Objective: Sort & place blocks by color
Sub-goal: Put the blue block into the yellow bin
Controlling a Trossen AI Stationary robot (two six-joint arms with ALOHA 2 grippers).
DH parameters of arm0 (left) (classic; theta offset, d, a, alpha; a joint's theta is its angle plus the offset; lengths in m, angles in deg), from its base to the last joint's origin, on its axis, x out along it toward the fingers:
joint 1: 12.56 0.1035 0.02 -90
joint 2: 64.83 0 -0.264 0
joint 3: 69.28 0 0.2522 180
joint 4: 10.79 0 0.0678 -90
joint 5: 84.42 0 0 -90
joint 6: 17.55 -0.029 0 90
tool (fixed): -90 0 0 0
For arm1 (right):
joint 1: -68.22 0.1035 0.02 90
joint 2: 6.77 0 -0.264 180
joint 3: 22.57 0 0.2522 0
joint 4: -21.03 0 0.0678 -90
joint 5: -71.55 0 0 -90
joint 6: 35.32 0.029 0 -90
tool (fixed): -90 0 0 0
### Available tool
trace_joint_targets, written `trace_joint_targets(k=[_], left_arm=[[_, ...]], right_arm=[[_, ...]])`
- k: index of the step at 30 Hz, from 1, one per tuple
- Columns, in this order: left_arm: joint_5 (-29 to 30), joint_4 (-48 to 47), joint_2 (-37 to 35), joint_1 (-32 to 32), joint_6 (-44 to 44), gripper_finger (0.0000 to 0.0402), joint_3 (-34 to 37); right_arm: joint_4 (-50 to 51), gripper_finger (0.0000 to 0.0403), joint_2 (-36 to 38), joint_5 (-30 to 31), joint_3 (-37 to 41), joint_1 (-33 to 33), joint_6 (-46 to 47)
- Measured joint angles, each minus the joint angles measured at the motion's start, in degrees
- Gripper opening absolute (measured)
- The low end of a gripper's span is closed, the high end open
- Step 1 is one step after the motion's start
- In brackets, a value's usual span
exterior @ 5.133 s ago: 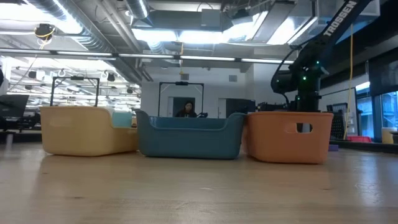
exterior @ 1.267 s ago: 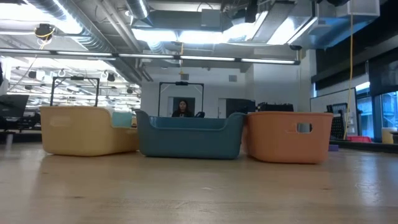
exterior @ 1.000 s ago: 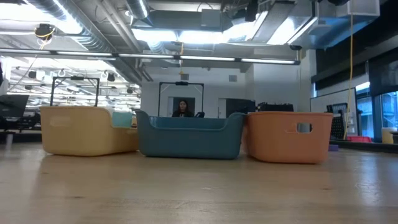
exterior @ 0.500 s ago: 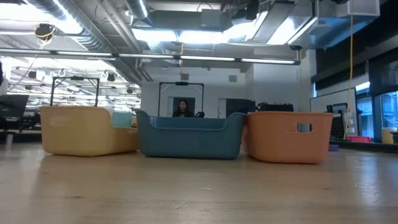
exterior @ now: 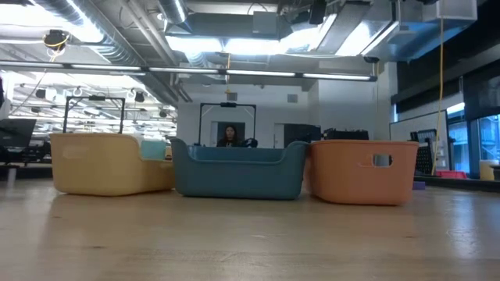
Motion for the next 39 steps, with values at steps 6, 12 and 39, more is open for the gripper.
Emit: trace_joint_targets(k=[6, 12, 39], left_arm=[[-0.2, -0.9, 0.0, 0.0, 2.0, 0.0125, 0.0], [-0.1, -4.1, -0.6, 0.0, 7.3, 0.0125, 0.0], [-12.6, -19.8, -33.3, -3.4, 54.3, 0.0125, 18.2]], right_arm=[[-0.2, 0.0215, 0.1, 1.5, 0.0, 0.0, 1.1], [2.0, 0.0283, 2.5, 1.1, 0.0, -2.0, -0.5], [29.6, 0.0293, 20.5, -2.4, 0.0, -2.8, -42.9]])
